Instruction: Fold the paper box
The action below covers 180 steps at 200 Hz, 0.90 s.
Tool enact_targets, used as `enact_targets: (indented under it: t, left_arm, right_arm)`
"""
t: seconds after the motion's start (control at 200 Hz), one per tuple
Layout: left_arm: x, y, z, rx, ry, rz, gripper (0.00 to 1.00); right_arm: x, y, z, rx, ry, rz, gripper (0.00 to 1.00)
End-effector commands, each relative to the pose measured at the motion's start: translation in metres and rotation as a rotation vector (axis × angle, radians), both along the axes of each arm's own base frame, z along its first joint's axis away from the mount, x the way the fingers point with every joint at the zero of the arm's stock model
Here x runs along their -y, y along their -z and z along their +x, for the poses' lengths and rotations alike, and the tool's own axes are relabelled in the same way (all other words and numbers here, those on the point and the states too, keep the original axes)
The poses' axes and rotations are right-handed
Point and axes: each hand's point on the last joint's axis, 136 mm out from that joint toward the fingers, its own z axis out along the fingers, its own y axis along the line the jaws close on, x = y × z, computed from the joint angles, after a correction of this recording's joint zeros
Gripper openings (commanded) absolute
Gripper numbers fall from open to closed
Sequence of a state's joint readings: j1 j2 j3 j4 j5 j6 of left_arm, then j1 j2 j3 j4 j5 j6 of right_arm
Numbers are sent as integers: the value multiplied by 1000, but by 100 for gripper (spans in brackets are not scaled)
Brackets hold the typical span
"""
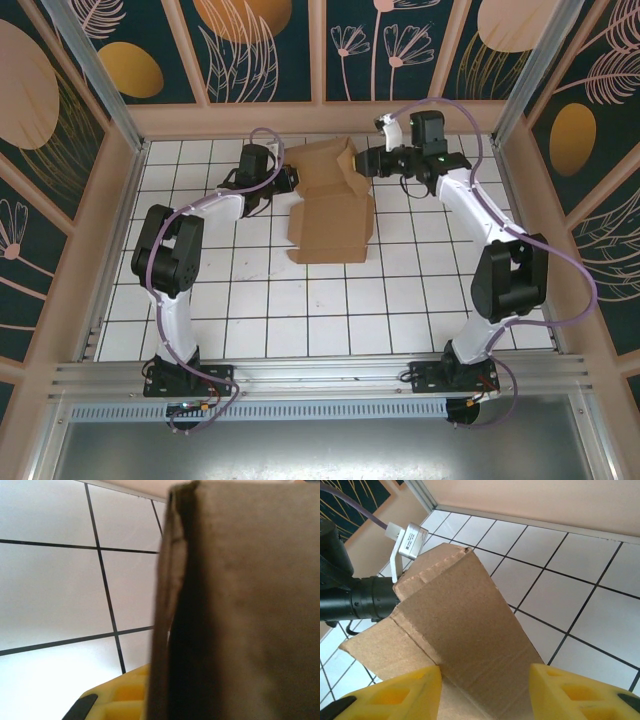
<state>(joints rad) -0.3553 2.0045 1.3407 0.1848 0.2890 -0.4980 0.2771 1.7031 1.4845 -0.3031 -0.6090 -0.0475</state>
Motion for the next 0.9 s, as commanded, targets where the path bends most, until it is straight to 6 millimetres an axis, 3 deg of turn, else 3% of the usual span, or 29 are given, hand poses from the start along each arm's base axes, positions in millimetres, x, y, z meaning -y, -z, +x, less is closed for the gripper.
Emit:
enact_targets:
  t: [0.0,0.315,0.896]
  left_arm:
    - [6,-7,1,3,27,-26,0]
    - [10,-7,0,0,43,-44,0]
    - [15,-12,-3,8,72,-73,0]
  right_arm:
    - [-4,6,5,42,6,-40,49]
    - [-12,25,6,87,0,-119,48]
    - [-8,50,22,90,82,-262,46]
